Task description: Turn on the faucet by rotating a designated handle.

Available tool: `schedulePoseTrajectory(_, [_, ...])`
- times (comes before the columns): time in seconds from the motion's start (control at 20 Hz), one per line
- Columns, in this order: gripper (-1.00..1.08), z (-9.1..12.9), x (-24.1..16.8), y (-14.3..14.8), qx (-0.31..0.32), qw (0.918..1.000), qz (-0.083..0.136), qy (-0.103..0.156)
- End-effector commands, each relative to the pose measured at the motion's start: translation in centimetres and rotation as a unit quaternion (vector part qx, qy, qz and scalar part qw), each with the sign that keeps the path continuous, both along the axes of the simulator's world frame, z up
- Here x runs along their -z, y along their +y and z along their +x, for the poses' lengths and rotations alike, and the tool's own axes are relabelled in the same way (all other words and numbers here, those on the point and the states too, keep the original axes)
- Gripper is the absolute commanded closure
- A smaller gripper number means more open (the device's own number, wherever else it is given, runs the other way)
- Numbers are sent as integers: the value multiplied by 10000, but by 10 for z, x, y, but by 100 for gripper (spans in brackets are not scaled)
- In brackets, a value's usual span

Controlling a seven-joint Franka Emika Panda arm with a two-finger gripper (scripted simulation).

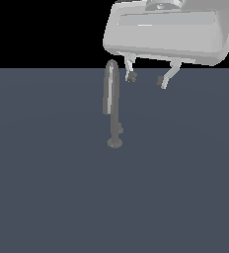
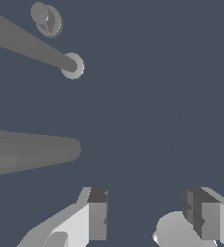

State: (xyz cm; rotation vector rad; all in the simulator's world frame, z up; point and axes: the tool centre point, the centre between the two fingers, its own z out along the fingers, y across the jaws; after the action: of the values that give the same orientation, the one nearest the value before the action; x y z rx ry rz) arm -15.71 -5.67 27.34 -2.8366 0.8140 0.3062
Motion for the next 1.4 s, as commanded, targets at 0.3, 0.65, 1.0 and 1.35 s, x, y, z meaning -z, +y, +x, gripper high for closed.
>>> schedulePoseTrajectory(0.3, [-71, 80, 39, -21, 1686, 9851, 83, -337])
schedulePoseTrajectory(0.65, [-82, 108, 108, -10, 2952, 9552, 172, -158])
schedulePoseTrajectory(1.0, [-79, 161, 136, 7, 3937, 9176, 543, -106])
schedulePoseTrajectory(1.35, [-79, 190, 181, 57, 4706, 8565, 1613, 1377])
